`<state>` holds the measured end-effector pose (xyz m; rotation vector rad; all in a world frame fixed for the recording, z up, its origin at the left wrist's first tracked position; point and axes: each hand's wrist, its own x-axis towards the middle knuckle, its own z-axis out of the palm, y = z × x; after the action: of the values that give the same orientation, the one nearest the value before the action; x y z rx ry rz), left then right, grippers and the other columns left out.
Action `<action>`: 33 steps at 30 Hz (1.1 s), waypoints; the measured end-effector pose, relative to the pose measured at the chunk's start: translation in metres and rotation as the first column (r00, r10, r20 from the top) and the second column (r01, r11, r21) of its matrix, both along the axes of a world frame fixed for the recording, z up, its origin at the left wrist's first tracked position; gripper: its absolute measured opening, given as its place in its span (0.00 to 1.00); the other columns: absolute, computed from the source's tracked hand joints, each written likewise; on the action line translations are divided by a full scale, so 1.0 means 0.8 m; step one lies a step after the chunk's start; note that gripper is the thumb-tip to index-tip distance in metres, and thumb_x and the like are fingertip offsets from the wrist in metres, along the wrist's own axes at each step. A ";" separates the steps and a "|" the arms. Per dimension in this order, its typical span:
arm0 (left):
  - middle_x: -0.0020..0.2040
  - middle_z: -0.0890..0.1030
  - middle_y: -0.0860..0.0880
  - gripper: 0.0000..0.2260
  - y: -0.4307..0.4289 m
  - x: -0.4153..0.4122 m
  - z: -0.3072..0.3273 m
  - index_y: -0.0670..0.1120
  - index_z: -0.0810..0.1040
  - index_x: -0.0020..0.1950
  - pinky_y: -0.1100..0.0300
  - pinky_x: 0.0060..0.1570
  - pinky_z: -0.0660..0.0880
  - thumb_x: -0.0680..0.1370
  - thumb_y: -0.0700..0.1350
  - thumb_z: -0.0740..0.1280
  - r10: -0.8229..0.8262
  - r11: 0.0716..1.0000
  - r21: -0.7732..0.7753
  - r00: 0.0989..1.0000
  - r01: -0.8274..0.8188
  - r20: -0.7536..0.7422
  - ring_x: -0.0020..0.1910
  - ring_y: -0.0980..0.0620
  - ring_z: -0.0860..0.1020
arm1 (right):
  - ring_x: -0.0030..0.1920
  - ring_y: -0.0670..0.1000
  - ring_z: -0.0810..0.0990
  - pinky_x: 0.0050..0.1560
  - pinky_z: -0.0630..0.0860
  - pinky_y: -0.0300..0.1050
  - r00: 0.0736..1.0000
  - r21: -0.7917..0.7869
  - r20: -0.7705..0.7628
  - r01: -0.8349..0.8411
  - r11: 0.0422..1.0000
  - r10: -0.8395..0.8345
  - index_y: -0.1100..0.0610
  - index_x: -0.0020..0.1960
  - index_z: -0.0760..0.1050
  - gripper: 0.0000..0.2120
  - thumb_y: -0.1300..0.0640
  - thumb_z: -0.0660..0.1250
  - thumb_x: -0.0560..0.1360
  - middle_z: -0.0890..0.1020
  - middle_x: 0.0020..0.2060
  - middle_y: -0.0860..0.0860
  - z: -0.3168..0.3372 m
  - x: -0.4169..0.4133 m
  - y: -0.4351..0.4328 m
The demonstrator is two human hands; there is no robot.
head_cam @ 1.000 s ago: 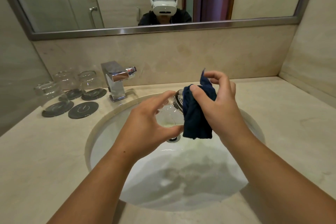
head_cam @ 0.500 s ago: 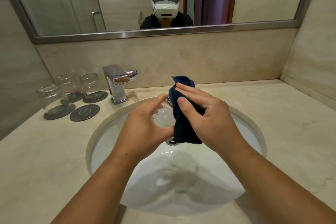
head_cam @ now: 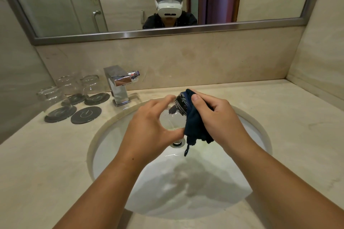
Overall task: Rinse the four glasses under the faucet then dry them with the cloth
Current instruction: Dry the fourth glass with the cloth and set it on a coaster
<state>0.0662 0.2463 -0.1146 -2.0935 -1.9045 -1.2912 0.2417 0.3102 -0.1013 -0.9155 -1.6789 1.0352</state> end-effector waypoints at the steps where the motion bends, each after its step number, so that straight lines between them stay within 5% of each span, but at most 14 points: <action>1: 0.56 0.79 0.60 0.34 0.001 -0.001 -0.001 0.60 0.77 0.74 0.54 0.55 0.78 0.68 0.62 0.78 0.021 1.000 0.001 1.000 -0.021 0.018 0.59 0.53 0.79 | 0.43 0.36 0.82 0.37 0.74 0.28 1.000 0.004 -0.013 -0.007 1.000 0.007 0.42 0.62 0.86 0.12 0.48 0.64 0.85 0.87 0.45 0.37 0.000 -0.001 -0.002; 4: 0.54 0.80 0.57 0.34 0.001 -0.006 0.000 0.59 0.78 0.73 0.59 0.53 0.75 0.68 0.61 0.79 0.066 0.998 0.000 0.995 -0.066 0.082 0.54 0.57 0.79 | 0.66 0.32 0.77 0.68 0.74 0.34 0.999 0.051 -0.043 -0.017 0.999 0.019 0.42 0.67 0.83 0.13 0.51 0.67 0.84 0.82 0.66 0.35 0.002 -0.005 -0.009; 6: 0.55 0.79 0.61 0.33 -0.001 -0.007 0.002 0.61 0.78 0.73 0.67 0.52 0.75 0.68 0.61 0.78 0.073 0.997 -0.010 0.985 -0.072 0.154 0.53 0.68 0.78 | 0.69 0.30 0.74 0.74 0.70 0.37 0.997 0.046 -0.069 -0.032 0.998 0.035 0.43 0.67 0.83 0.13 0.52 0.68 0.84 0.80 0.68 0.35 0.002 -0.009 -0.013; 8: 0.55 0.78 0.69 0.30 0.000 -0.005 0.005 0.68 0.75 0.69 0.76 0.50 0.73 0.69 0.57 0.81 0.044 0.998 -0.064 0.950 -0.026 0.308 0.53 0.76 0.76 | 0.66 0.35 0.79 0.69 0.75 0.41 0.987 -0.033 -0.156 -0.045 0.998 0.040 0.45 0.67 0.83 0.13 0.51 0.66 0.85 0.84 0.64 0.38 0.000 -0.013 -0.014; 10: 0.55 0.82 0.72 0.24 0.001 -0.002 0.010 0.73 0.77 0.60 0.73 0.52 0.76 0.71 0.53 0.82 -0.016 0.993 -0.096 0.887 0.068 0.461 0.56 0.69 0.80 | 0.54 0.45 0.86 0.54 0.81 0.48 0.973 -0.130 -0.228 -0.076 0.989 0.045 0.49 0.62 0.86 0.14 0.49 0.63 0.87 0.89 0.53 0.47 -0.002 -0.016 -0.015; 12: 0.56 0.85 0.67 0.18 0.002 0.000 0.014 0.71 0.82 0.57 0.62 0.56 0.81 0.75 0.50 0.80 -0.059 0.987 -0.097 0.858 0.125 0.510 0.58 0.60 0.84 | 0.52 0.53 0.87 0.54 0.81 0.53 0.971 -0.147 -0.233 -0.091 0.985 0.055 0.51 0.59 0.85 0.16 0.47 0.60 0.88 0.89 0.51 0.53 -0.003 -0.019 -0.017; 16: 0.53 0.86 0.69 0.14 -0.005 0.006 0.017 0.68 0.85 0.53 0.69 0.50 0.78 0.79 0.46 0.76 -0.121 0.963 -0.124 0.793 0.240 0.597 0.54 0.68 0.84 | 0.60 0.47 0.85 0.65 0.79 0.48 0.963 -0.166 -0.262 -0.111 0.980 0.065 0.47 0.65 0.83 0.16 0.47 0.59 0.88 0.89 0.55 0.46 -0.003 -0.020 -0.015; 19: 0.52 0.87 0.66 0.07 -0.010 0.011 0.021 0.62 0.84 0.56 0.63 0.49 0.78 0.78 0.54 0.73 -0.117 0.940 -0.161 0.729 0.300 0.674 0.53 0.65 0.85 | 0.68 0.46 0.81 0.73 0.75 0.52 0.961 -0.163 -0.266 -0.117 0.980 0.070 0.39 0.72 0.78 0.16 0.46 0.59 0.88 0.84 0.66 0.43 -0.006 -0.020 -0.011; 23: 0.57 0.88 0.58 0.20 -0.009 0.014 0.021 0.57 0.84 0.64 0.54 0.55 0.77 0.75 0.63 0.75 -0.071 0.942 -0.183 0.702 0.280 0.709 0.56 0.59 0.85 | 0.71 0.37 0.75 0.66 0.75 0.38 0.973 -0.050 -0.218 -0.089 0.995 0.076 0.25 0.74 0.67 0.22 0.50 0.58 0.88 0.77 0.72 0.35 0.002 -0.016 -0.018; 26: 0.54 0.88 0.59 0.19 -0.011 0.018 0.024 0.60 0.85 0.61 0.55 0.54 0.78 0.74 0.65 0.72 -0.069 0.951 -0.170 0.714 0.257 0.697 0.52 0.62 0.85 | 0.71 0.33 0.74 0.73 0.71 0.39 0.972 -0.003 -0.216 -0.097 0.995 0.094 0.28 0.73 0.73 0.21 0.52 0.60 0.88 0.78 0.70 0.32 0.004 -0.014 -0.021; 29: 0.54 0.88 0.60 0.17 -0.012 0.022 0.026 0.60 0.84 0.61 0.55 0.58 0.80 0.75 0.63 0.70 -0.078 0.954 -0.158 0.722 0.254 0.687 0.55 0.61 0.85 | 0.68 0.32 0.76 0.67 0.72 0.32 0.974 0.039 -0.200 -0.098 0.994 0.104 0.33 0.74 0.74 0.19 0.49 0.64 0.86 0.81 0.66 0.31 0.005 -0.016 -0.026; 33: 0.58 0.88 0.52 0.25 -0.008 0.018 0.022 0.57 0.84 0.64 0.39 0.67 0.78 0.74 0.70 0.72 -0.068 0.959 -0.125 0.638 0.253 0.767 0.61 0.51 0.85 | 0.63 0.28 0.76 0.57 0.71 0.24 0.986 0.058 -0.150 -0.068 0.996 0.076 0.35 0.73 0.76 0.18 0.51 0.64 0.86 0.81 0.62 0.28 0.003 -0.018 -0.027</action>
<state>0.0808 0.2398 -0.0971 -2.0146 -2.2373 -2.4199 0.2277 0.2882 -0.0993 -0.7279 -1.6129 1.0765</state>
